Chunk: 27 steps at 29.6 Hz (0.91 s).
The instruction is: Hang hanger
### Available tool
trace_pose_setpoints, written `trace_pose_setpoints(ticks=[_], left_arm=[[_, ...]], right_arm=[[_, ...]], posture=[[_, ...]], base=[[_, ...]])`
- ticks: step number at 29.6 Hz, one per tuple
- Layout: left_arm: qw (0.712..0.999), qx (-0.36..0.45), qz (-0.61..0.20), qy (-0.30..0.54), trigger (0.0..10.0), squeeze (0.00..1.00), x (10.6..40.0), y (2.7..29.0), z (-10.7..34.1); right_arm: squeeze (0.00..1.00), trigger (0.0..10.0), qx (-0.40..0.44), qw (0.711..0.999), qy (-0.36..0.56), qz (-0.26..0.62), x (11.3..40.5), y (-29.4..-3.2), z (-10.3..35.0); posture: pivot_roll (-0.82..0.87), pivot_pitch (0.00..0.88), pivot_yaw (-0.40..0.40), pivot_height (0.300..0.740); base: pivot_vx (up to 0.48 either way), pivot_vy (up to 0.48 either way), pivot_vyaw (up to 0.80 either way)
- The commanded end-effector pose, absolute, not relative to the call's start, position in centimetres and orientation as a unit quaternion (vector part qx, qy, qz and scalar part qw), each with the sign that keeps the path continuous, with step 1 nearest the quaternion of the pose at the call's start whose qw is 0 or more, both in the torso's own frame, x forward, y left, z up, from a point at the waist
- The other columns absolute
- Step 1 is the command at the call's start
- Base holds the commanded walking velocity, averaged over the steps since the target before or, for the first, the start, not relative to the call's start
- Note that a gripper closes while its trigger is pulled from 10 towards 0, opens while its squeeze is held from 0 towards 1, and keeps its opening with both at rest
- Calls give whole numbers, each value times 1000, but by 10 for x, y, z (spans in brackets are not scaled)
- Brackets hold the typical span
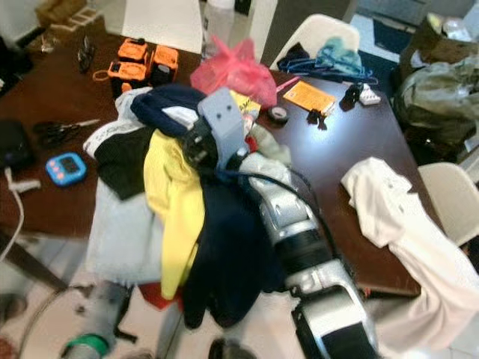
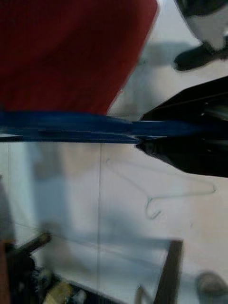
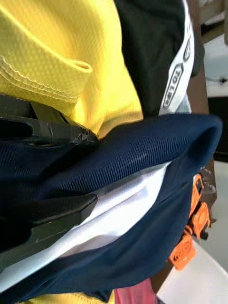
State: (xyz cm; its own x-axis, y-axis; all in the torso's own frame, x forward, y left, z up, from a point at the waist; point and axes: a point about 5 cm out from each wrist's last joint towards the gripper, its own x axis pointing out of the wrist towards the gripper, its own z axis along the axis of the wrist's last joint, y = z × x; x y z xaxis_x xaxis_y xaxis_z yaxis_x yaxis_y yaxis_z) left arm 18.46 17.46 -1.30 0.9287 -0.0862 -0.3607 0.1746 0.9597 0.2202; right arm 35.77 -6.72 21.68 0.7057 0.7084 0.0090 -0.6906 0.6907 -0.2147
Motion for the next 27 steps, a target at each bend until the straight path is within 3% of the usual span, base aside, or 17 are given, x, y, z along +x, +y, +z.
trace_pose_setpoints(ticks=[1, 9, 10, 11, 26, 27], left_arm=[[980, 120, -87, 130, 10000, 0, 194, 164, 0], [978, 124, -84, 147, 10000, 0, 185, 168, -6], [976, 123, -84, 156, 10000, 0, 183, 168, -1], [975, 123, -83, 164, 10000, 0, 181, 169, 2], [971, 127, -66, 191, 10000, 0, 177, 174, 1], [970, 127, -63, 196, 10000, 0, 177, 174, 2]], right_arm=[[0, 10000, -109, 916, -32, 385, 356, -66, 209], [0, 10000, -118, 916, -22, 384, 357, -61, 206], [0, 7059, -116, 915, -21, 386, 357, -60, 206], [0, 0, -105, 915, -21, 388, 356, -60, 206], [0, 0, 111, 912, -52, 391, 358, -68, 244], [0, 0, 196, 896, -84, 389, 359, -78, 269]], posture=[[115, 73, -89, 740], [120, 75, -92, 740], [120, 75, -92, 740], [122, 75, -93, 740], [118, 76, -92, 740], [120, 76, -92, 740]], base=[[0, 0, 0], [0, 0, 0], [0, 0, 0], [0, 0, 0], [0, 0, 0], [0, 0, 0]])
